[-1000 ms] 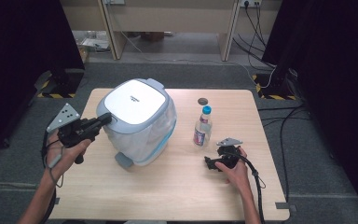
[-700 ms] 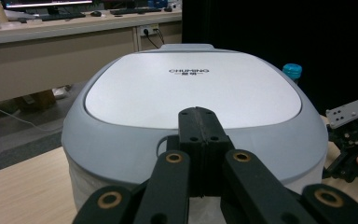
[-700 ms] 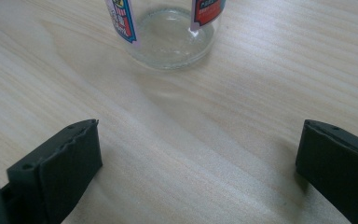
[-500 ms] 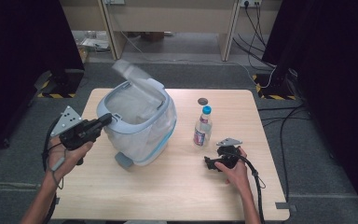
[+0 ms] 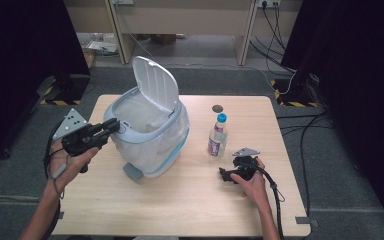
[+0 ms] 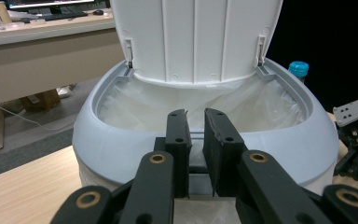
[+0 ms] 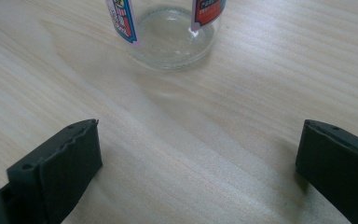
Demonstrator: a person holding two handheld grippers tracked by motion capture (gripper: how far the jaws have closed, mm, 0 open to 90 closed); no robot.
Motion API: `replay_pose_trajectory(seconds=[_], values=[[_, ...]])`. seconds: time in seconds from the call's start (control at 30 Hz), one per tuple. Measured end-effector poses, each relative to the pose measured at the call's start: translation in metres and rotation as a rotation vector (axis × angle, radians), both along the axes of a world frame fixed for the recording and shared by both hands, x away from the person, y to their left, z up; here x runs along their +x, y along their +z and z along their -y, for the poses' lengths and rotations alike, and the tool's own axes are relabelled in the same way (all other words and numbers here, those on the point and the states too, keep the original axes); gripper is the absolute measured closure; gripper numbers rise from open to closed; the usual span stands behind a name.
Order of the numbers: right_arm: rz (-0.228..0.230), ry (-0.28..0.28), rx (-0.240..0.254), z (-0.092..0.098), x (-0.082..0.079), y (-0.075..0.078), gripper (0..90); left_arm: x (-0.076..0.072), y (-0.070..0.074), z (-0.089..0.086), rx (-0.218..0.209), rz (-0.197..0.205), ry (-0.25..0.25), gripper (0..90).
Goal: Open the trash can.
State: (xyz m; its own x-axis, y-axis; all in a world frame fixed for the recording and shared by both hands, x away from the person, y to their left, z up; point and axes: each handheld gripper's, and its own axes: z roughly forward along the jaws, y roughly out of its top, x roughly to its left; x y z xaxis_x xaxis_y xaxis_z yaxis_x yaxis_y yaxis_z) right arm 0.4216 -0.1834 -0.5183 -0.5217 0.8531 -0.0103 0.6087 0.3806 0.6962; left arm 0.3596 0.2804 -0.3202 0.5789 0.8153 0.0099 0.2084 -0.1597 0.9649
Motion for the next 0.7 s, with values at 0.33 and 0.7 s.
replay_pose_trajectory(seconds=[0.33, 0.7], values=[[0.001, 0.002, -0.001, 0.000, 0.000, 0.000, 0.3, 0.001, 0.003, 0.001, -0.015, -0.019, -0.013, 75.9], [-0.001, 0.001, 0.002, 0.000, 0.000, 0.000, 0.3, -0.008, 0.013, -0.003, -0.059, -0.032, -0.051, 65.2]])
